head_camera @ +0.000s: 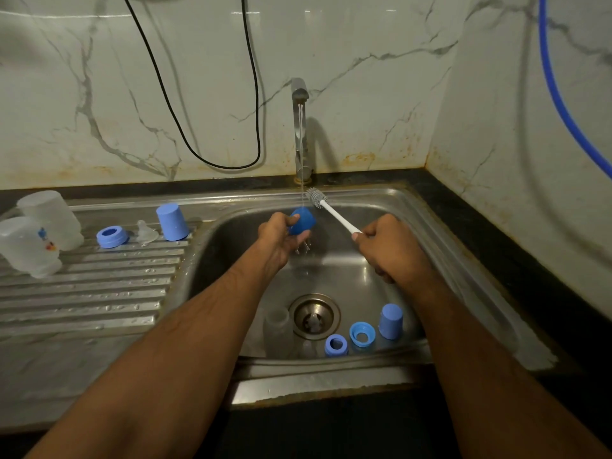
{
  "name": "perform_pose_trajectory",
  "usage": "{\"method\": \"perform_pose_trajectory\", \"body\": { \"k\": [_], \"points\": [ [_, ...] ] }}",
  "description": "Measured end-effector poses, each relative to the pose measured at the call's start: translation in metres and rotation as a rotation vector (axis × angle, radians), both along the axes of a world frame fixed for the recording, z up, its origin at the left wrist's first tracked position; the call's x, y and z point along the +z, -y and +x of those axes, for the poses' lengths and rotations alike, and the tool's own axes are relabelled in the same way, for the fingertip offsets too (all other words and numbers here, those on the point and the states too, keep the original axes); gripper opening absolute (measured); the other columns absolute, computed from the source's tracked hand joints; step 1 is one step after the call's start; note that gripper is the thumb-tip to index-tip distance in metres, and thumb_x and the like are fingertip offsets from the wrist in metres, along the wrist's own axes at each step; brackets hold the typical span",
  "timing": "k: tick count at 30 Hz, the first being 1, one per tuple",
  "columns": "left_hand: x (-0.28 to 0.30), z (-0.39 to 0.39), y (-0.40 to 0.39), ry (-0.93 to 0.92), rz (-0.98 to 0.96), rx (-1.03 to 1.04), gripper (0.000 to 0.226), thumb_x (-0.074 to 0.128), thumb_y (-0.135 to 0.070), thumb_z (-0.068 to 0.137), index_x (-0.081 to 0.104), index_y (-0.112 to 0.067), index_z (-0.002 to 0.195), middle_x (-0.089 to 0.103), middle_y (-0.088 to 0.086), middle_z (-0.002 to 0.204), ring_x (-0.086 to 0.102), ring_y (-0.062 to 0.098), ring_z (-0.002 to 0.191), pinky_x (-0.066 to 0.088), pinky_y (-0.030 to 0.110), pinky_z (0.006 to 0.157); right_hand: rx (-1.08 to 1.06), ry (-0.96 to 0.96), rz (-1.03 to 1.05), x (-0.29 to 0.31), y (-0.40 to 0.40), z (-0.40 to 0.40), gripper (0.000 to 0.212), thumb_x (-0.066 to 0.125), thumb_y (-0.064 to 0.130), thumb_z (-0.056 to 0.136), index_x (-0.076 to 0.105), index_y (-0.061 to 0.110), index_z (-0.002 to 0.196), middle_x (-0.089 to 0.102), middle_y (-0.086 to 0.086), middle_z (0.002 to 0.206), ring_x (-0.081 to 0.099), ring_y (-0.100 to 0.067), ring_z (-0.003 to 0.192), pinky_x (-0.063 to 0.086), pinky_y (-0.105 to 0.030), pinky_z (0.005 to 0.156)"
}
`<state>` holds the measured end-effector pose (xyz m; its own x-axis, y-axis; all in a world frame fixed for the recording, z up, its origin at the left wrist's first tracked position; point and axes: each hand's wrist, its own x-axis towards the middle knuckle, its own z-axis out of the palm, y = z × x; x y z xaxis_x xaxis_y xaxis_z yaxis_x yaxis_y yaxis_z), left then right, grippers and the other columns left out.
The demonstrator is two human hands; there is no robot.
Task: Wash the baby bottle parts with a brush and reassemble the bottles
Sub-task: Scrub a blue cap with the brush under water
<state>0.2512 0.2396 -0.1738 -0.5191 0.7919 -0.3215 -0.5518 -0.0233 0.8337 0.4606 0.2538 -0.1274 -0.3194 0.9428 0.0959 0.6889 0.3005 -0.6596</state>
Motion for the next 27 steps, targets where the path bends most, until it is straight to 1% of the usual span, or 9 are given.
{"method": "perform_pose_trajectory", "body": {
  "k": [5, 10, 14, 15, 18, 20, 22, 25, 27],
  "points": [
    [0.001, 0.001, 0.005, 0.125, -0.025, -0.035, 0.041, 0.058, -0.013, 0.098, 0.049, -0.003, 0.136, 0.056, 0.024, 0.128, 0.066, 0.034, 0.108, 0.062, 0.033, 0.077, 0.000, 0.009, 0.006, 0.000, 0.001, 0.001, 0.026, 0.058, 0.034, 0.102, 0.067, 0.012, 0.091, 0.057, -0.002, 0.064, 0.053, -0.012, 0.051, 0.042, -0.026, 0.047],
    [0.006, 0.002, 0.004, 0.090, -0.044, -0.073, 0.032, 0.065, -0.001, 0.092, 0.055, -0.001, 0.122, 0.057, 0.024, 0.125, 0.067, 0.033, 0.104, 0.058, 0.037, 0.094, 0.012, -0.001, -0.006, 0.001, 0.002, 0.001, 0.026, 0.057, 0.033, 0.102, 0.068, 0.012, 0.092, 0.056, -0.003, 0.063, 0.052, -0.013, 0.051, 0.041, -0.027, 0.049],
    [0.009, 0.005, 0.000, -0.058, -0.071, -0.046, 0.054, 0.063, 0.013, 0.086, 0.047, -0.001, 0.135, 0.058, 0.023, 0.125, 0.068, 0.032, 0.101, 0.063, 0.033, 0.067, 0.013, 0.014, -0.018, 0.003, 0.003, 0.002, 0.026, 0.057, 0.034, 0.103, 0.068, 0.011, 0.095, 0.055, -0.002, 0.064, 0.051, -0.011, 0.051, 0.039, -0.024, 0.048],
    [0.009, 0.005, -0.001, -0.108, -0.080, -0.049, 0.052, 0.060, 0.016, 0.085, 0.048, 0.001, 0.134, 0.059, 0.022, 0.123, 0.067, 0.032, 0.101, 0.062, 0.034, 0.065, 0.013, 0.015, -0.022, 0.003, 0.003, 0.002, 0.026, 0.056, 0.034, 0.103, 0.068, 0.012, 0.096, 0.055, -0.002, 0.064, 0.050, -0.011, 0.051, 0.038, -0.024, 0.048],
    [0.007, 0.008, -0.002, -0.169, -0.103, -0.070, 0.047, 0.054, 0.020, 0.084, 0.056, -0.002, 0.125, 0.057, 0.022, 0.120, 0.062, 0.035, 0.109, 0.058, 0.038, 0.078, 0.018, 0.008, -0.024, 0.003, 0.003, 0.003, 0.026, 0.057, 0.033, 0.103, 0.068, 0.011, 0.096, 0.055, -0.001, 0.064, 0.050, -0.011, 0.051, 0.038, -0.024, 0.048],
    [0.008, 0.007, -0.002, -0.187, -0.124, -0.068, 0.050, 0.059, 0.020, 0.079, 0.054, -0.003, 0.123, 0.056, 0.023, 0.126, 0.062, 0.037, 0.114, 0.060, 0.039, 0.073, 0.016, 0.012, -0.023, 0.003, 0.003, 0.003, 0.025, 0.057, 0.033, 0.103, 0.068, 0.011, 0.096, 0.055, -0.002, 0.064, 0.051, -0.011, 0.051, 0.039, -0.024, 0.048],
    [0.007, 0.006, -0.002, -0.218, -0.151, -0.058, 0.055, 0.065, 0.019, 0.075, 0.053, -0.002, 0.125, 0.057, 0.022, 0.125, 0.064, 0.036, 0.108, 0.059, 0.035, 0.063, 0.013, 0.026, -0.017, 0.004, 0.004, 0.002, 0.024, 0.057, 0.033, 0.102, 0.068, 0.012, 0.096, 0.056, -0.002, 0.065, 0.051, -0.011, 0.052, 0.040, -0.024, 0.048],
    [0.001, 0.005, -0.001, -0.352, -0.215, -0.049, 0.050, 0.073, 0.015, 0.074, 0.058, -0.005, 0.117, 0.061, 0.017, 0.117, 0.066, 0.029, 0.096, 0.060, 0.037, 0.070, 0.005, 0.033, -0.009, 0.005, 0.003, 0.001, 0.023, 0.058, 0.033, 0.102, 0.069, 0.012, 0.099, 0.059, -0.003, 0.067, 0.054, -0.012, 0.054, 0.043, -0.025, 0.050],
    [-0.002, 0.003, -0.003, -0.451, -0.196, 0.013, 0.054, 0.080, 0.010, 0.073, 0.059, -0.007, 0.119, 0.062, 0.014, 0.121, 0.066, 0.028, 0.103, 0.061, 0.035, 0.075, 0.001, 0.037, -0.005, 0.004, 0.003, 0.001, 0.024, 0.058, 0.034, 0.102, 0.069, 0.013, 0.100, 0.058, -0.003, 0.067, 0.054, -0.012, 0.054, 0.042, -0.025, 0.050]
  ]
}}
